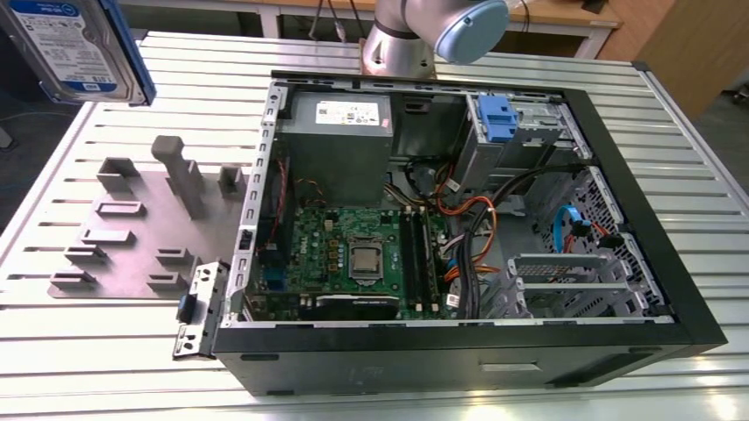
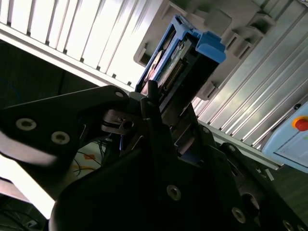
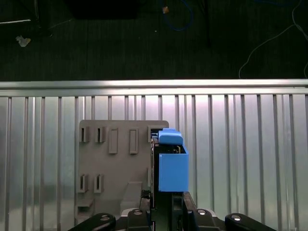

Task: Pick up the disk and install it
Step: 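Pick up the disk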

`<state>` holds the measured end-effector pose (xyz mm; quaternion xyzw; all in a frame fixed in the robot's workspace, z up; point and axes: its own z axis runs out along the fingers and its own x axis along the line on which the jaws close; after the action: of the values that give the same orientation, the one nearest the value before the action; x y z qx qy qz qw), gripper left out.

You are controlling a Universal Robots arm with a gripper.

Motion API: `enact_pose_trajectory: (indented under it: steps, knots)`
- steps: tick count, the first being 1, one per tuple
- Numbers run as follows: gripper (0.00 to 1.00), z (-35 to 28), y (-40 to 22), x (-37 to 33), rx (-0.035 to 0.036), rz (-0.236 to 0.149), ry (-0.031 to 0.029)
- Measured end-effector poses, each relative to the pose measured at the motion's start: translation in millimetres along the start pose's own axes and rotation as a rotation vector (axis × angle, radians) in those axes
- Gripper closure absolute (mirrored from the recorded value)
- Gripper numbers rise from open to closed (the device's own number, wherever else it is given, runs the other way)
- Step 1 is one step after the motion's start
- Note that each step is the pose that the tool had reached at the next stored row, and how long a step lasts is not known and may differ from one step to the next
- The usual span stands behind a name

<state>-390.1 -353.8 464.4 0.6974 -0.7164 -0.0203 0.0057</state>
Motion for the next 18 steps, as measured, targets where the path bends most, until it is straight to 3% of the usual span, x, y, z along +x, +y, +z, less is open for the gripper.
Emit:
enact_pose_trajectory:
  steps: [6, 18]
  knots:
    - [0.65, -11.5, 0.4, -0.2, 0.0000, 0.000, 0.0000]
    - [0.65, -14.7, 0.5, -0.3, 0.0000, 0.000, 0.0001]
